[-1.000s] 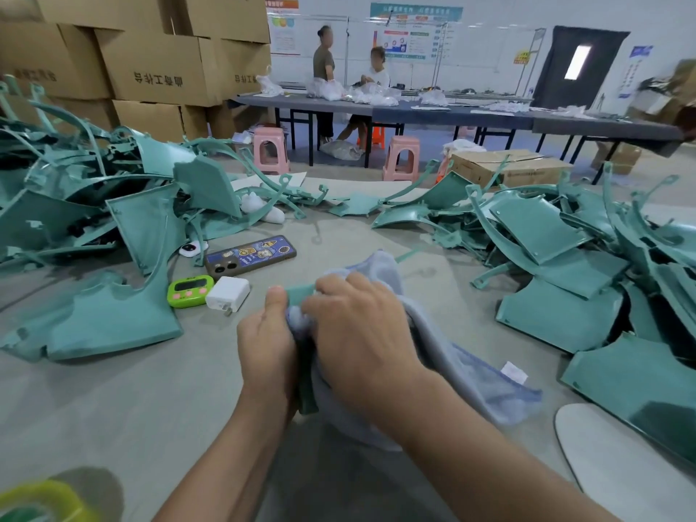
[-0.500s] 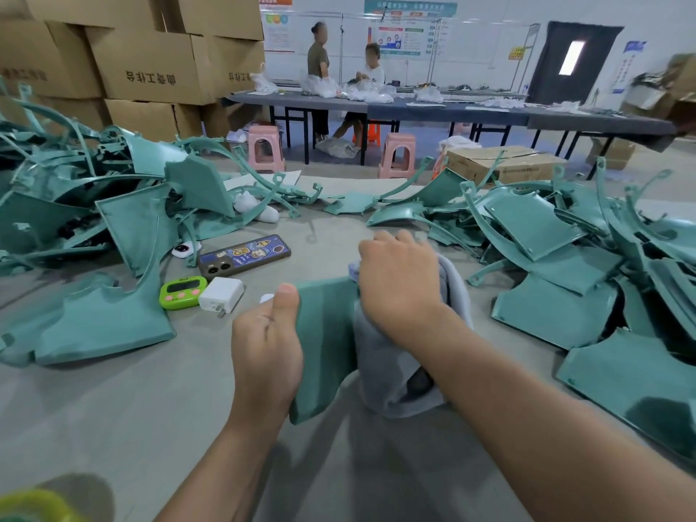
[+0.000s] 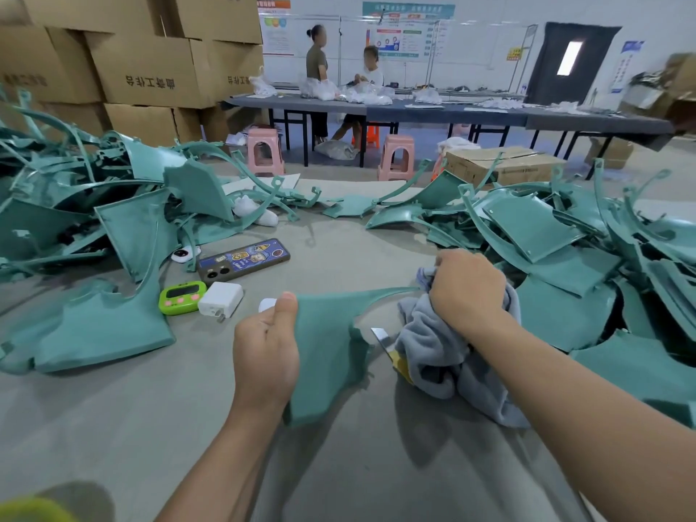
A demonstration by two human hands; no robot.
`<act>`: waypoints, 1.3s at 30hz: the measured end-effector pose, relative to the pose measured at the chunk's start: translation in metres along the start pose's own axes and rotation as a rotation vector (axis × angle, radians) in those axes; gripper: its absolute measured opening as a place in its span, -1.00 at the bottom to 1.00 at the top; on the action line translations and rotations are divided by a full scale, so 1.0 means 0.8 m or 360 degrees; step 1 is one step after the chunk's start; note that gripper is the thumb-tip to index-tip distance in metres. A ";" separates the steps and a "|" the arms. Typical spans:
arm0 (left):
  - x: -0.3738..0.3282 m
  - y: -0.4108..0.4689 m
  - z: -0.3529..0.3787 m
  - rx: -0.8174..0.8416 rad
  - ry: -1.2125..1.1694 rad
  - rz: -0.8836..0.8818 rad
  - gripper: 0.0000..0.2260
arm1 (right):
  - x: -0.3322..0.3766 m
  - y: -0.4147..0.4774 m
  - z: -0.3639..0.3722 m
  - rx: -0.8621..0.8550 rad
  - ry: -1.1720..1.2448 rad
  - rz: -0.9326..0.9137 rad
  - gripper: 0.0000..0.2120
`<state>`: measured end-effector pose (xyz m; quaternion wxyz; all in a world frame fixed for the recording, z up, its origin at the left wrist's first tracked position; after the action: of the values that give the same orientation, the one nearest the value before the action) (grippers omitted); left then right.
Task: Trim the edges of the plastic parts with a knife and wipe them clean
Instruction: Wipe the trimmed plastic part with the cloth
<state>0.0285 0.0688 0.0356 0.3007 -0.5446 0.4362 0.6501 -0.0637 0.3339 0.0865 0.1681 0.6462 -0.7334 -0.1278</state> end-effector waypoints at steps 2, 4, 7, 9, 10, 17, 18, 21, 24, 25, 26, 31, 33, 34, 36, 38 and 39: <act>0.005 0.005 -0.003 -0.0033 0.0031 -0.0034 -0.40 | 0.007 -0.009 -0.017 -0.0148 0.0147 -0.0045 -0.93; 0.008 0.008 -0.008 -0.0104 0.0081 -0.0076 -0.43 | 0.032 -0.026 -0.041 -0.0265 0.0349 -0.0272 -0.96; 0.009 0.009 -0.007 -0.0168 0.0046 -0.0157 -0.51 | 0.095 -0.070 -0.081 -0.0236 0.0525 -0.0837 -0.96; 0.008 0.007 -0.003 -0.0161 -0.0037 -0.0184 -0.47 | 0.136 -0.104 -0.091 -0.0184 0.0468 -0.1122 -0.91; 0.008 0.007 -0.001 -0.0143 -0.0102 -0.0220 -0.48 | 0.153 -0.119 -0.091 -0.0181 0.0407 -0.1223 -0.86; 0.000 0.007 -0.009 -0.0079 -0.0181 -0.0246 -0.62 | 0.148 -0.087 -0.065 -0.0120 0.0029 -0.0900 -0.71; 0.000 0.006 -0.008 -0.0046 -0.0168 -0.0242 -0.58 | 0.138 -0.075 -0.059 -0.0087 0.0027 -0.0814 -0.80; 0.000 0.003 -0.005 0.0009 -0.0149 -0.0235 -0.46 | 0.098 -0.047 -0.039 -0.0104 -0.0015 -0.0592 -0.91; 0.002 0.003 -0.004 0.0002 -0.0168 -0.0243 -0.40 | 0.053 -0.027 -0.023 -0.0172 -0.0011 -0.0353 -0.89; 0.002 0.004 -0.004 0.0002 -0.0144 -0.0242 -0.43 | 0.041 -0.022 -0.019 -0.0201 -0.0006 -0.0292 -0.90; 0.003 0.005 -0.004 -0.0004 -0.0109 -0.0242 -0.49 | 0.031 -0.019 -0.015 -0.0236 0.0001 -0.0236 -0.90; 0.012 0.014 -0.013 -0.0104 0.0004 -0.0359 -0.64 | -0.012 -0.008 -0.009 -0.0355 0.0197 0.0080 -0.88; 0.015 0.021 -0.029 -0.0238 -0.0005 -0.0456 -0.64 | -0.032 -0.008 -0.003 -0.0315 0.0251 0.0211 -0.85; 0.016 0.024 -0.040 -0.0329 -0.0077 -0.0521 -0.65 | -0.041 -0.009 0.002 -0.0255 0.0281 0.0272 -0.84; 0.019 0.030 -0.055 -0.0453 -0.0265 -0.0630 -0.73 | -0.052 -0.009 0.010 -0.0028 0.0267 0.0361 -0.88; 0.022 0.032 -0.060 -0.0486 -0.0384 -0.0694 -0.77 | -0.050 -0.006 0.001 0.0157 -0.0003 0.0278 -0.89; 0.021 0.030 -0.057 -0.0478 -0.0414 -0.0728 -0.78 | -0.042 -0.002 -0.010 0.0111 -0.0105 0.0145 -0.82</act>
<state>0.0243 0.0160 0.0235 0.4090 -0.5792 0.1590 0.6870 -0.0555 0.3669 0.0906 0.1269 0.6132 -0.7711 -0.1155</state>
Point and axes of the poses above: each hand's wrist, its own y-axis towards the middle knuckle, its own z-axis out of the palm, x = y × z, the point moved 5 cm from there along y, towards the middle knuckle, and after that the axes turned 3 degrees about -y, right-handed, at the moved point
